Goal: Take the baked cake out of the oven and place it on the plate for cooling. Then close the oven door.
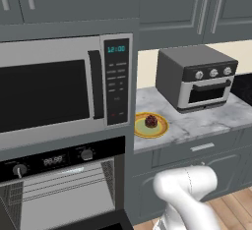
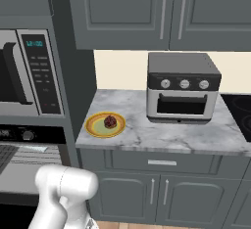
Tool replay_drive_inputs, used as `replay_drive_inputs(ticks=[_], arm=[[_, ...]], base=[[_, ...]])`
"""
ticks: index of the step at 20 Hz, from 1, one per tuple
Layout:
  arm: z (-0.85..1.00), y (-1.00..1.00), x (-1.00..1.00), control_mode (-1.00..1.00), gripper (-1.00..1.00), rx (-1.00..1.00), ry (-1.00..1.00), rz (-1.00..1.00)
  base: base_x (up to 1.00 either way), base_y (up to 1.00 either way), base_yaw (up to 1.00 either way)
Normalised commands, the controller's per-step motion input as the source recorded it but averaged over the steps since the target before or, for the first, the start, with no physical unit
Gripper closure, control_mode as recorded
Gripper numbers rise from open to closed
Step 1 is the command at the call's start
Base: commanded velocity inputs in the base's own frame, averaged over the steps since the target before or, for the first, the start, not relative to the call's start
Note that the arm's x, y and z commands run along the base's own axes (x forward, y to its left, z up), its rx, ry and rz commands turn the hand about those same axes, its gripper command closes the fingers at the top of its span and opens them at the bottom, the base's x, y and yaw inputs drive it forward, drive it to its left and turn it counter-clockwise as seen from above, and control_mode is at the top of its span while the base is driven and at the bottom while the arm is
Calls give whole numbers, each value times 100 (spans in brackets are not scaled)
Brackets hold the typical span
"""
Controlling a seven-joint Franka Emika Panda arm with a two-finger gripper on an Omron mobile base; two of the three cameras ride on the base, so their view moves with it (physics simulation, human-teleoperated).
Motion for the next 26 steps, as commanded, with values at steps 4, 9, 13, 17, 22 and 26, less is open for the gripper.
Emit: replay_drive_inputs(ticks=[4,9,13,17,22,26], arm=[[-36,15,32,-100,-100,0,-3,0],[-30,12,37,-100,-100,0,-5,0],[-13,12,43,-100,-100,0,-10,0],[-2,12,44,-100,-100,0,-14,0],[0,11,48,-100,-100,0,-16,0],[0,11,53,-100,-100,0,-15,0]], base=[[0,0,0],[0,0,0],[0,0,0],[0,0,0],[0,0,0],[0,0,0]])
